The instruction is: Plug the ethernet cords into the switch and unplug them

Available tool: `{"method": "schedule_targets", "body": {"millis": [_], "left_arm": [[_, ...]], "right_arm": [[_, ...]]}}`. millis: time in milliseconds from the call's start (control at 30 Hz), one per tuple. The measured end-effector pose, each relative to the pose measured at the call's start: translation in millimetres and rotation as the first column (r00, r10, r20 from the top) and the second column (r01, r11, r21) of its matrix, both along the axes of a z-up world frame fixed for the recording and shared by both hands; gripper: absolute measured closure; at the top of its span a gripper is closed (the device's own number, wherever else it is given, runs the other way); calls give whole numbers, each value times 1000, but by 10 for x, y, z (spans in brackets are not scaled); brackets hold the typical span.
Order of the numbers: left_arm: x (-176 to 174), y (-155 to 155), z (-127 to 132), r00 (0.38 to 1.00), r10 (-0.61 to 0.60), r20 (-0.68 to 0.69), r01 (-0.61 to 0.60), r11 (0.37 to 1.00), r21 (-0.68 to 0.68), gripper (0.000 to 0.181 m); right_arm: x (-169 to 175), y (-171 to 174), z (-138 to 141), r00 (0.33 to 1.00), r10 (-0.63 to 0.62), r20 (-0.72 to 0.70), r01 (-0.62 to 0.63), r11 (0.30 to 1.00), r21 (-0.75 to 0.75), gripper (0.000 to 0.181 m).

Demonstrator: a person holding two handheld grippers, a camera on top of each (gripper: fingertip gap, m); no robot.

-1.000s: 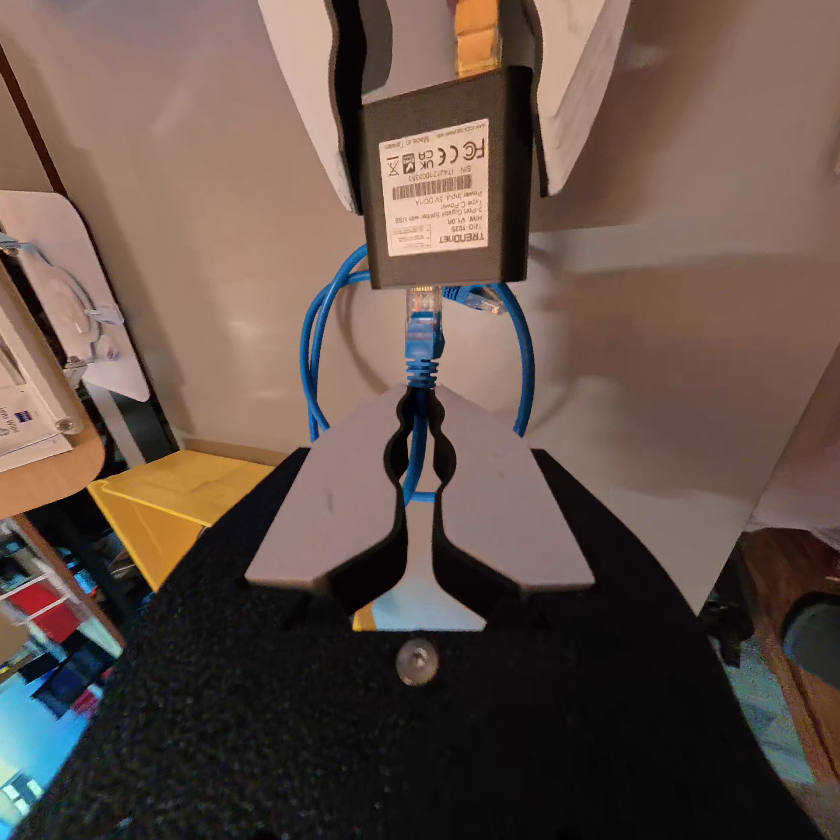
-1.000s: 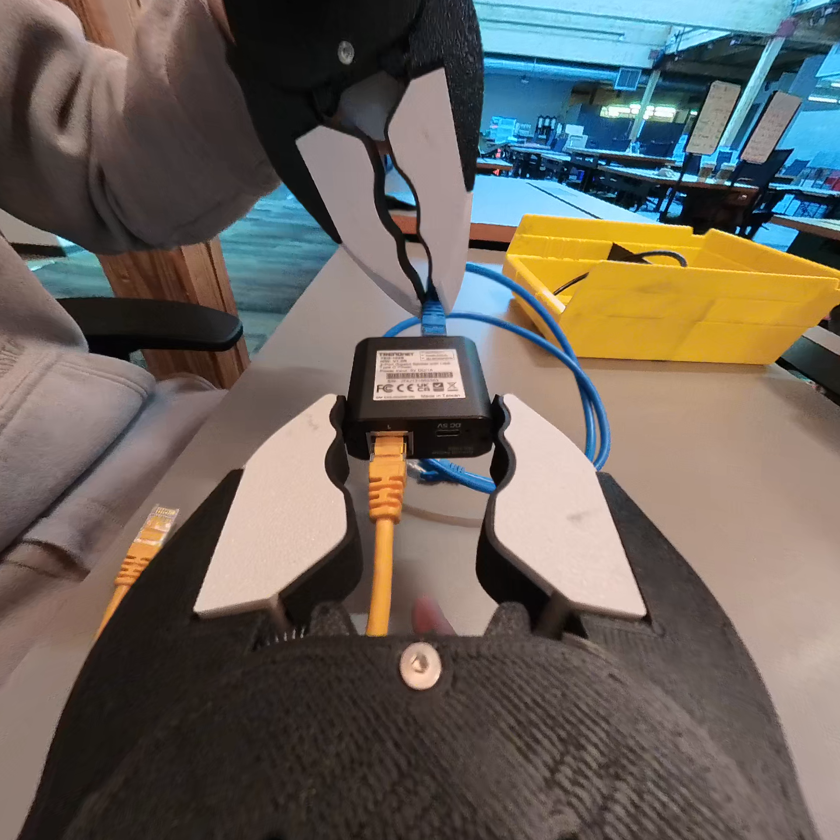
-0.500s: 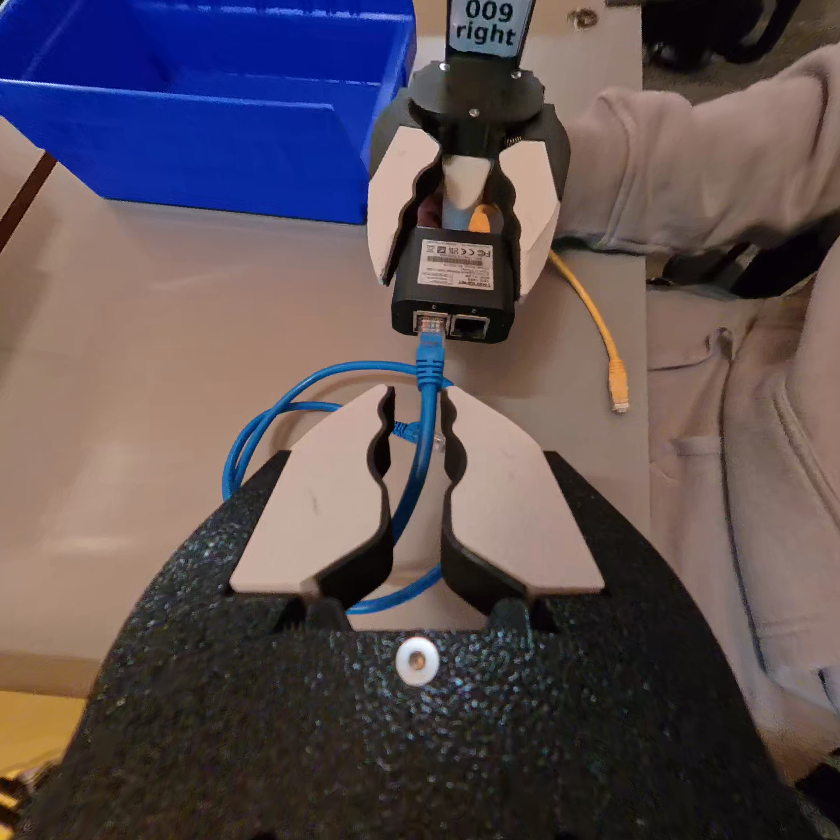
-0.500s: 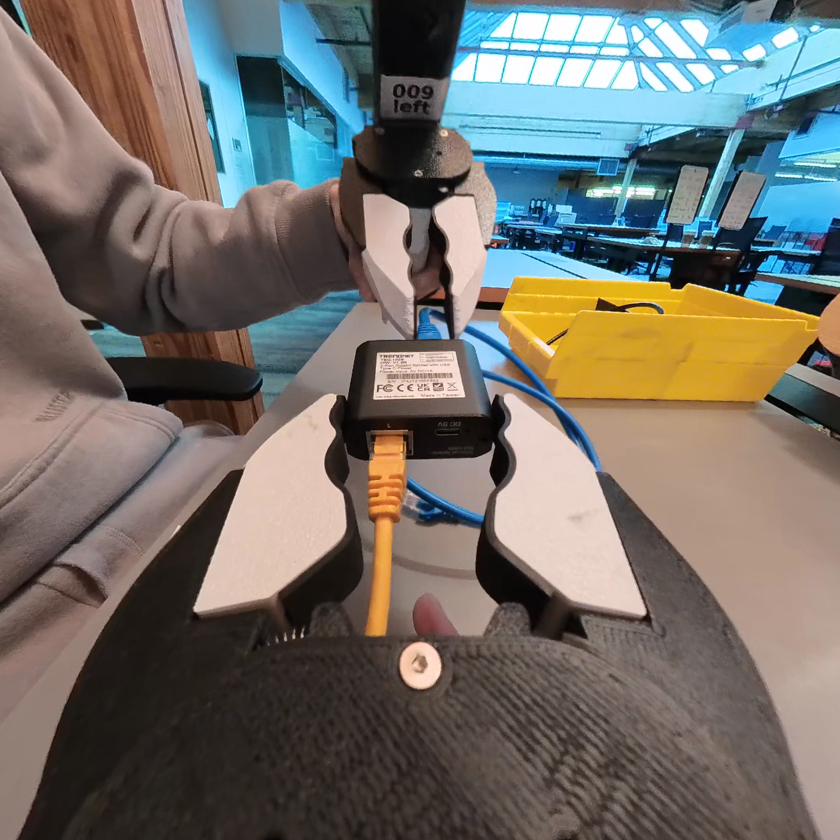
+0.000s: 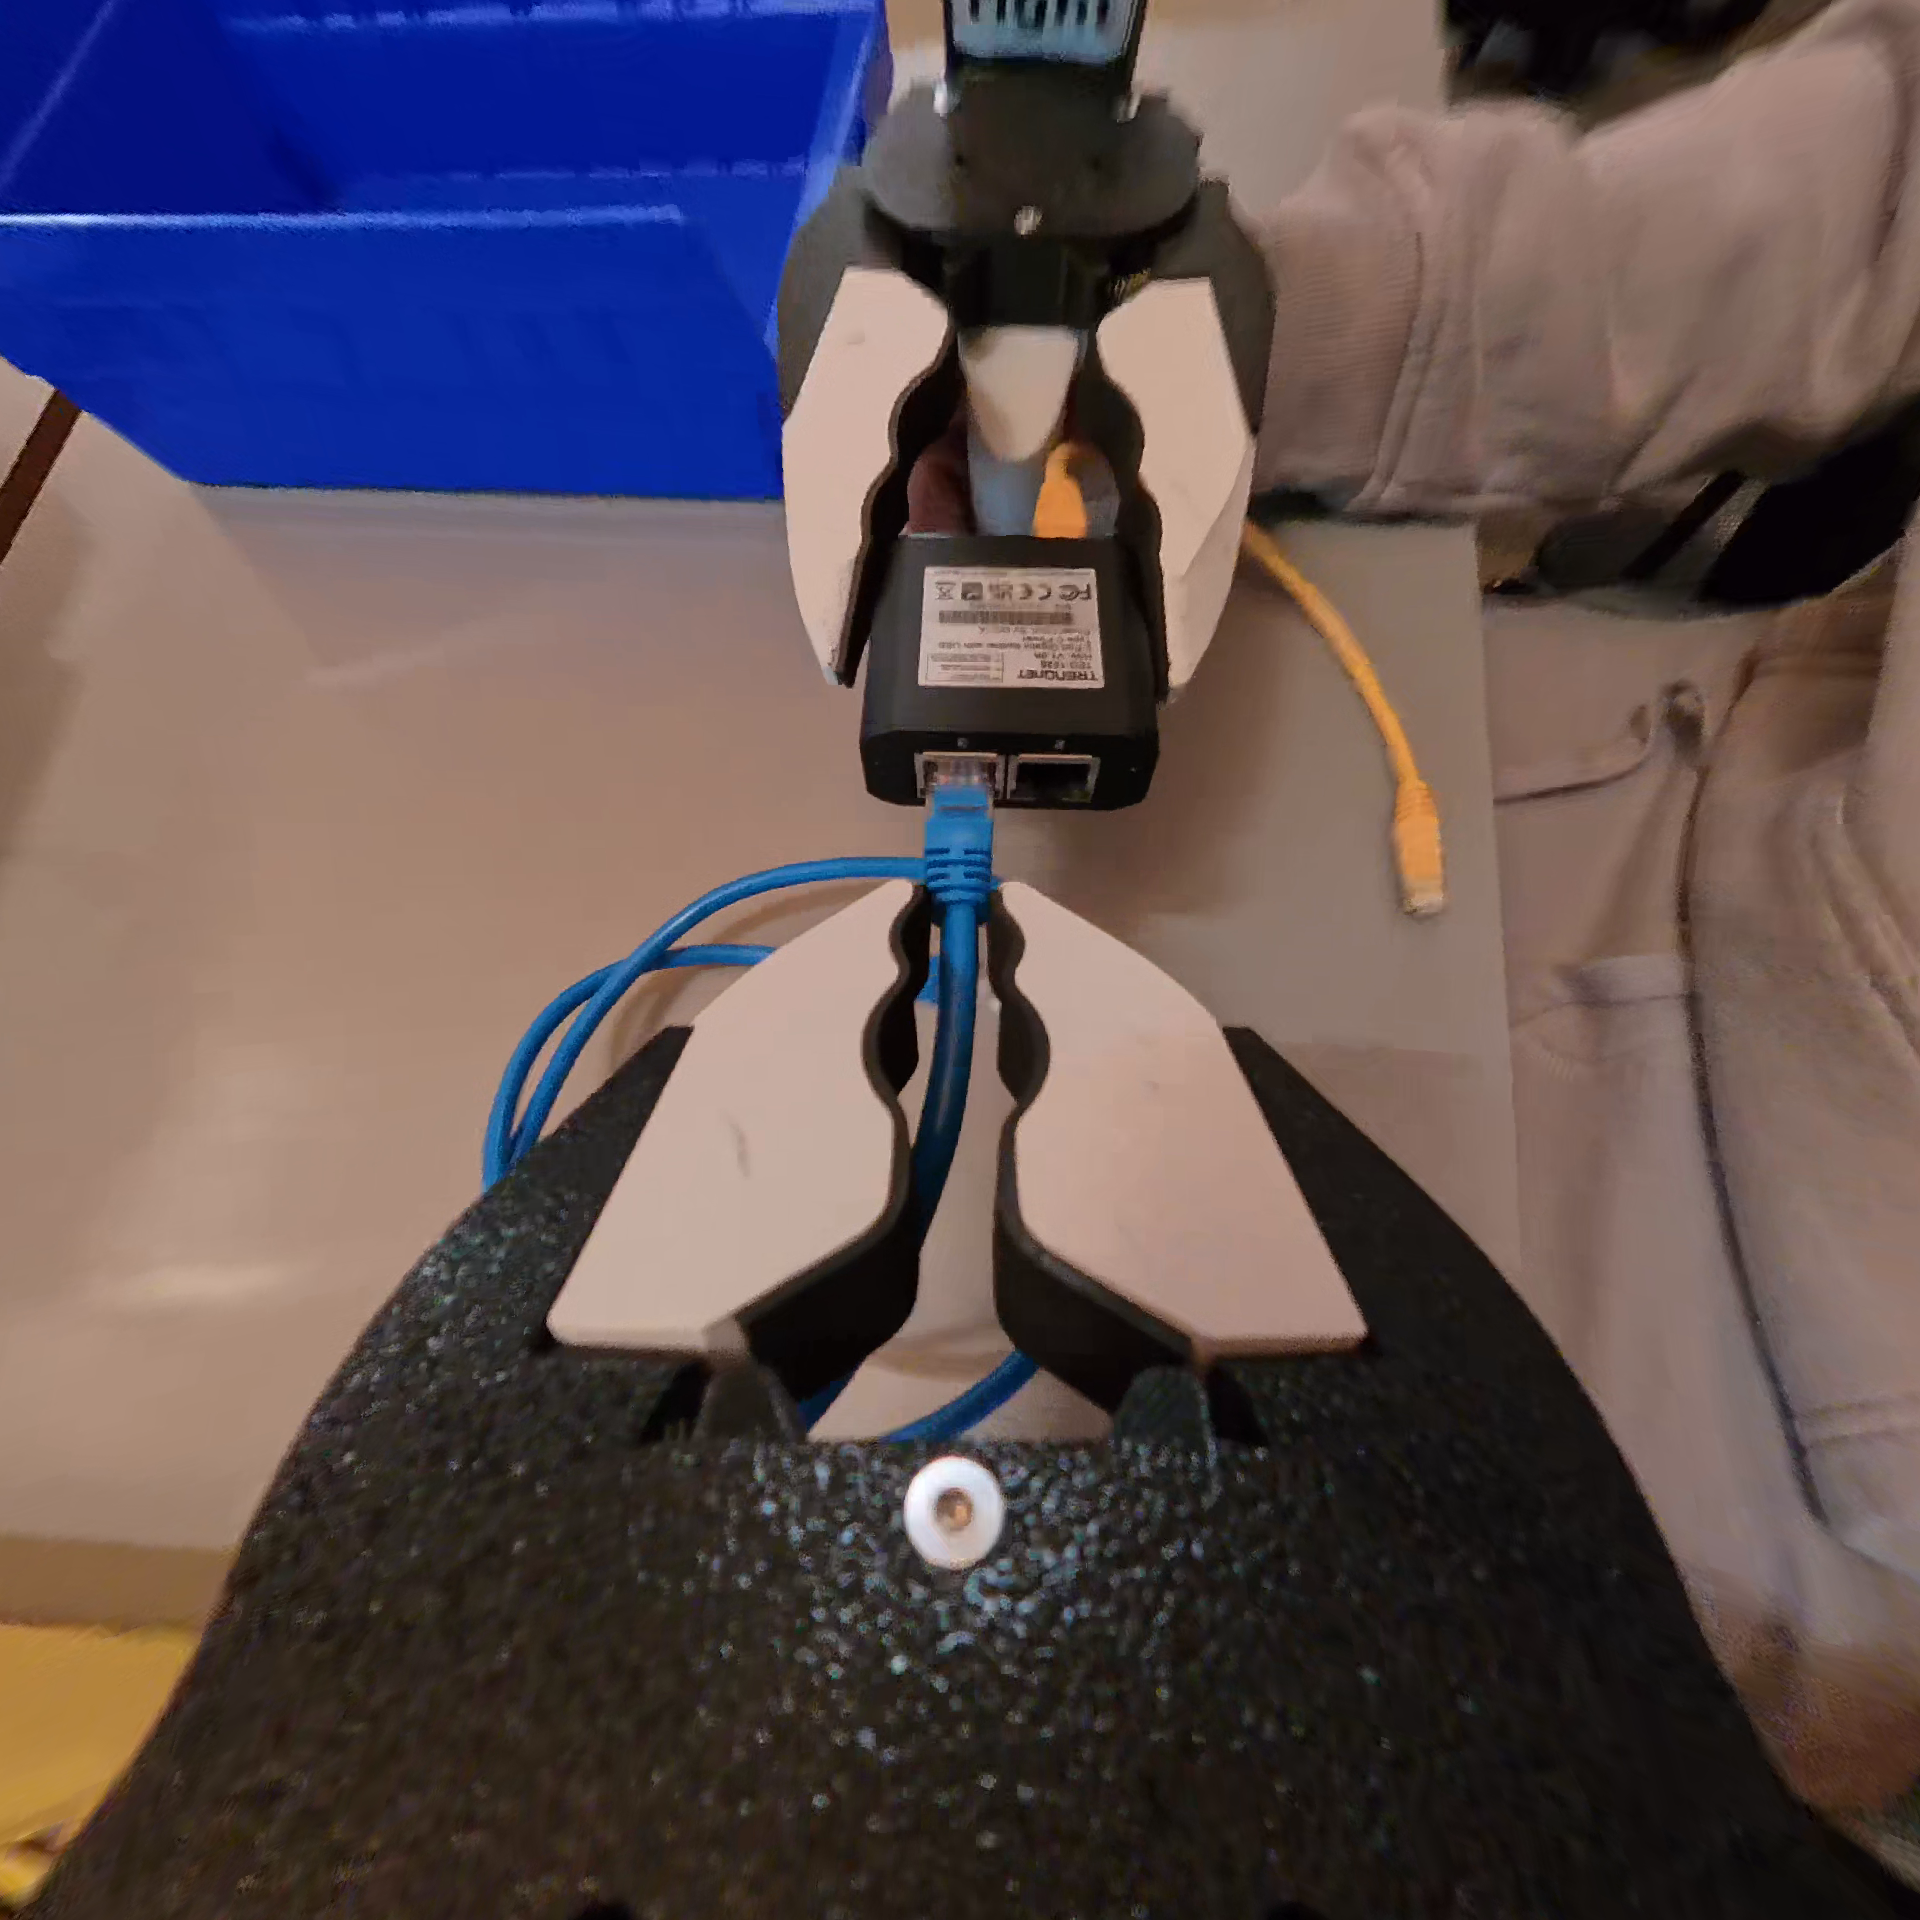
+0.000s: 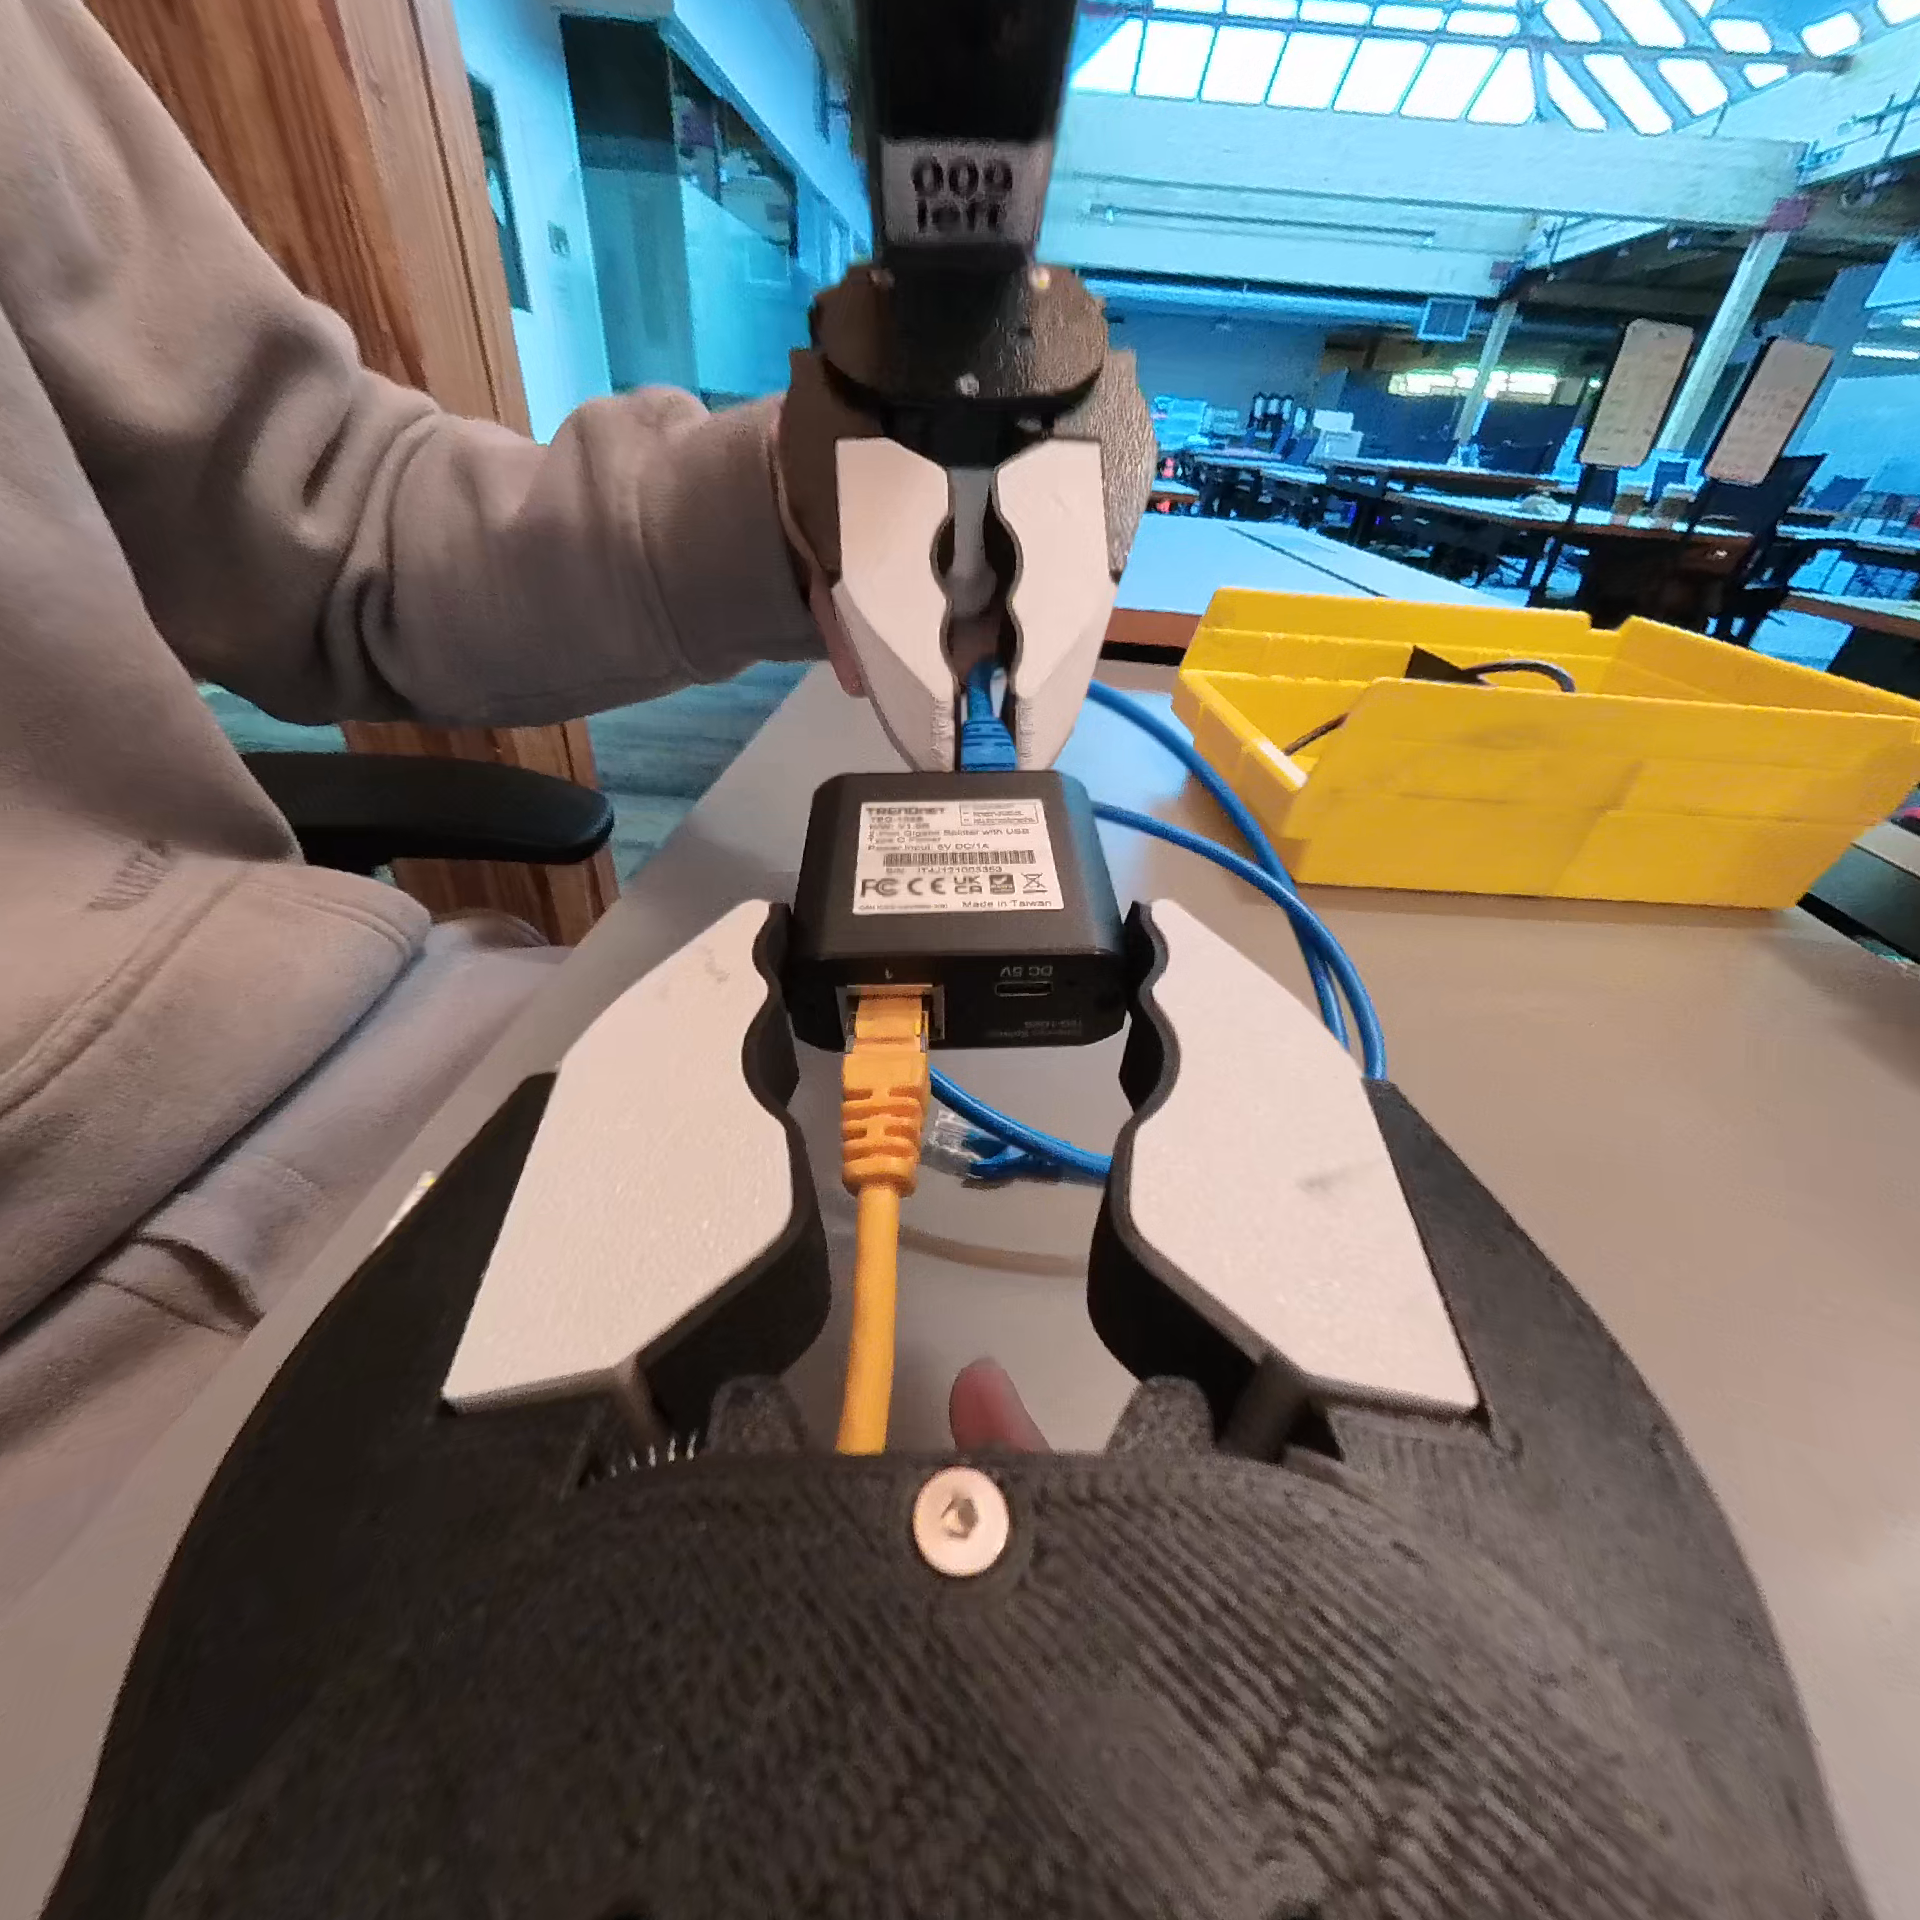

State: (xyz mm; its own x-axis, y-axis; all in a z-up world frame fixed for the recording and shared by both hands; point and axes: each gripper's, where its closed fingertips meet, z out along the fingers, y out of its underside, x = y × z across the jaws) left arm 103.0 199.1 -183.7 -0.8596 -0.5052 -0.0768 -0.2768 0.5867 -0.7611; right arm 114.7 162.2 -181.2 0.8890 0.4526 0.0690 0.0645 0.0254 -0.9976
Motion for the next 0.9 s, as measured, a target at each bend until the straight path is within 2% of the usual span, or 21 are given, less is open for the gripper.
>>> {"method": "schedule_targets", "body": {"millis": [100,233,433,500,567,600,667,733,767,833,867,900], "left_arm": [[3,52,-136,1000,-13,2,12,981,196,172],[35,59,-181,1000,-22,17,17,967,255,172],[40,7,-1,999,18,30,-20,998,65,171],[63,28,57,998,22,56,-24,999,37,156],[118,171,236,992,78,95,-77,997,-5,140],[159,282,390,984,118,134,-112,992,-55,135],[244,615,770,949,236,210,-191,958,-215,136],[390,1210,979,869,457,193,-382,864,-328,143],[480,1605,927,797,584,156,-522,795,-309,144],[575,2302,629,668,739,89,-720,671,-176,143],[603,2530,445,628,777,35,-769,628,-120,143],[640,2639,277,623,781,-39,-781,618,-96,142]], "right_arm": [[-15,22,-19,1000,0,6,0,1000,-14,120],[-8,23,-4,1000,-17,4,17,1000,-1,119],[11,20,13,1000,-28,-4,28,1000,9,119],[55,16,38,999,-45,-26,46,999,21,120],[127,20,58,995,-87,-46,89,996,31,120],[141,13,70,994,-91,-55,93,995,39,120],[188,1,92,991,-114,-70,118,992,53,120],[204,-11,108,990,-110,-88,116,992,59,120],[204,-11,108,990,-106,-92,112,992,58,120],[190,-1,95,991,-98,-88,102,994,46,120],[180,5,85,992,-95,-81,99,994,41,120],[168,9,77,993,-92,-72,95,995,37,120]]}}
